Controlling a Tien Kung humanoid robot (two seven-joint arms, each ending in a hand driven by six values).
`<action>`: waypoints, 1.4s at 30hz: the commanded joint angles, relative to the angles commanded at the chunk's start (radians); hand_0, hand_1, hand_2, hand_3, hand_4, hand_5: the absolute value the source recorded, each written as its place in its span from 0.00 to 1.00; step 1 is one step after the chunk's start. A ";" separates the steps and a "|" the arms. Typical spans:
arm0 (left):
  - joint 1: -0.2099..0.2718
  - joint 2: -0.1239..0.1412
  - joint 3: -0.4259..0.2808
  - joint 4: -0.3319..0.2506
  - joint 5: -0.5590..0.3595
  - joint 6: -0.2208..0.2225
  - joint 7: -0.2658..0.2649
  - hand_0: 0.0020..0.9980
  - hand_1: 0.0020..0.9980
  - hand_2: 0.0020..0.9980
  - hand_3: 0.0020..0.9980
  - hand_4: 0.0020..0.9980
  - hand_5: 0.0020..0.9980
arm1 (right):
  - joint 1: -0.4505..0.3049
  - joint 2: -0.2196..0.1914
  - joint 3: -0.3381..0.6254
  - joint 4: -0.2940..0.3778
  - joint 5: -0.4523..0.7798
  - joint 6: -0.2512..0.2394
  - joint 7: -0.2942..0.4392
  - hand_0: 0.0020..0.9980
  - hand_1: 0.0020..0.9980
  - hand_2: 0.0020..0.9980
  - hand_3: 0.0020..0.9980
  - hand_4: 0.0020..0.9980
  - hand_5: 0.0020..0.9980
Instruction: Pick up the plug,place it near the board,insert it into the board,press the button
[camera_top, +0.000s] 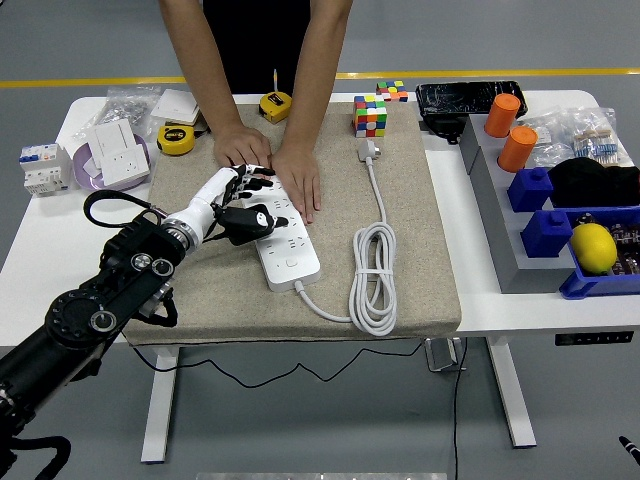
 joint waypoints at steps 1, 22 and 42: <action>-0.001 0.000 0.004 0.003 0.039 0.000 0.006 0.79 0.79 0.71 0.74 1.00 0.01 | 0.000 -0.001 -0.001 0.000 0.000 0.000 0.000 1.00 0.87 0.77 0.83 1.00 0.85; -0.009 -0.001 0.000 0.012 0.588 0.054 0.041 0.25 0.16 0.33 0.46 0.88 0.18 | 0.002 -0.005 0.005 0.000 -0.004 -0.002 0.001 1.00 0.87 0.77 0.83 1.00 0.85; -0.016 0.009 0.022 -0.001 0.649 0.017 0.060 0.21 0.07 0.16 0.23 0.88 0.29 | 0.008 -0.002 0.012 0.000 0.000 -0.006 0.002 1.00 0.87 0.77 0.84 1.00 0.84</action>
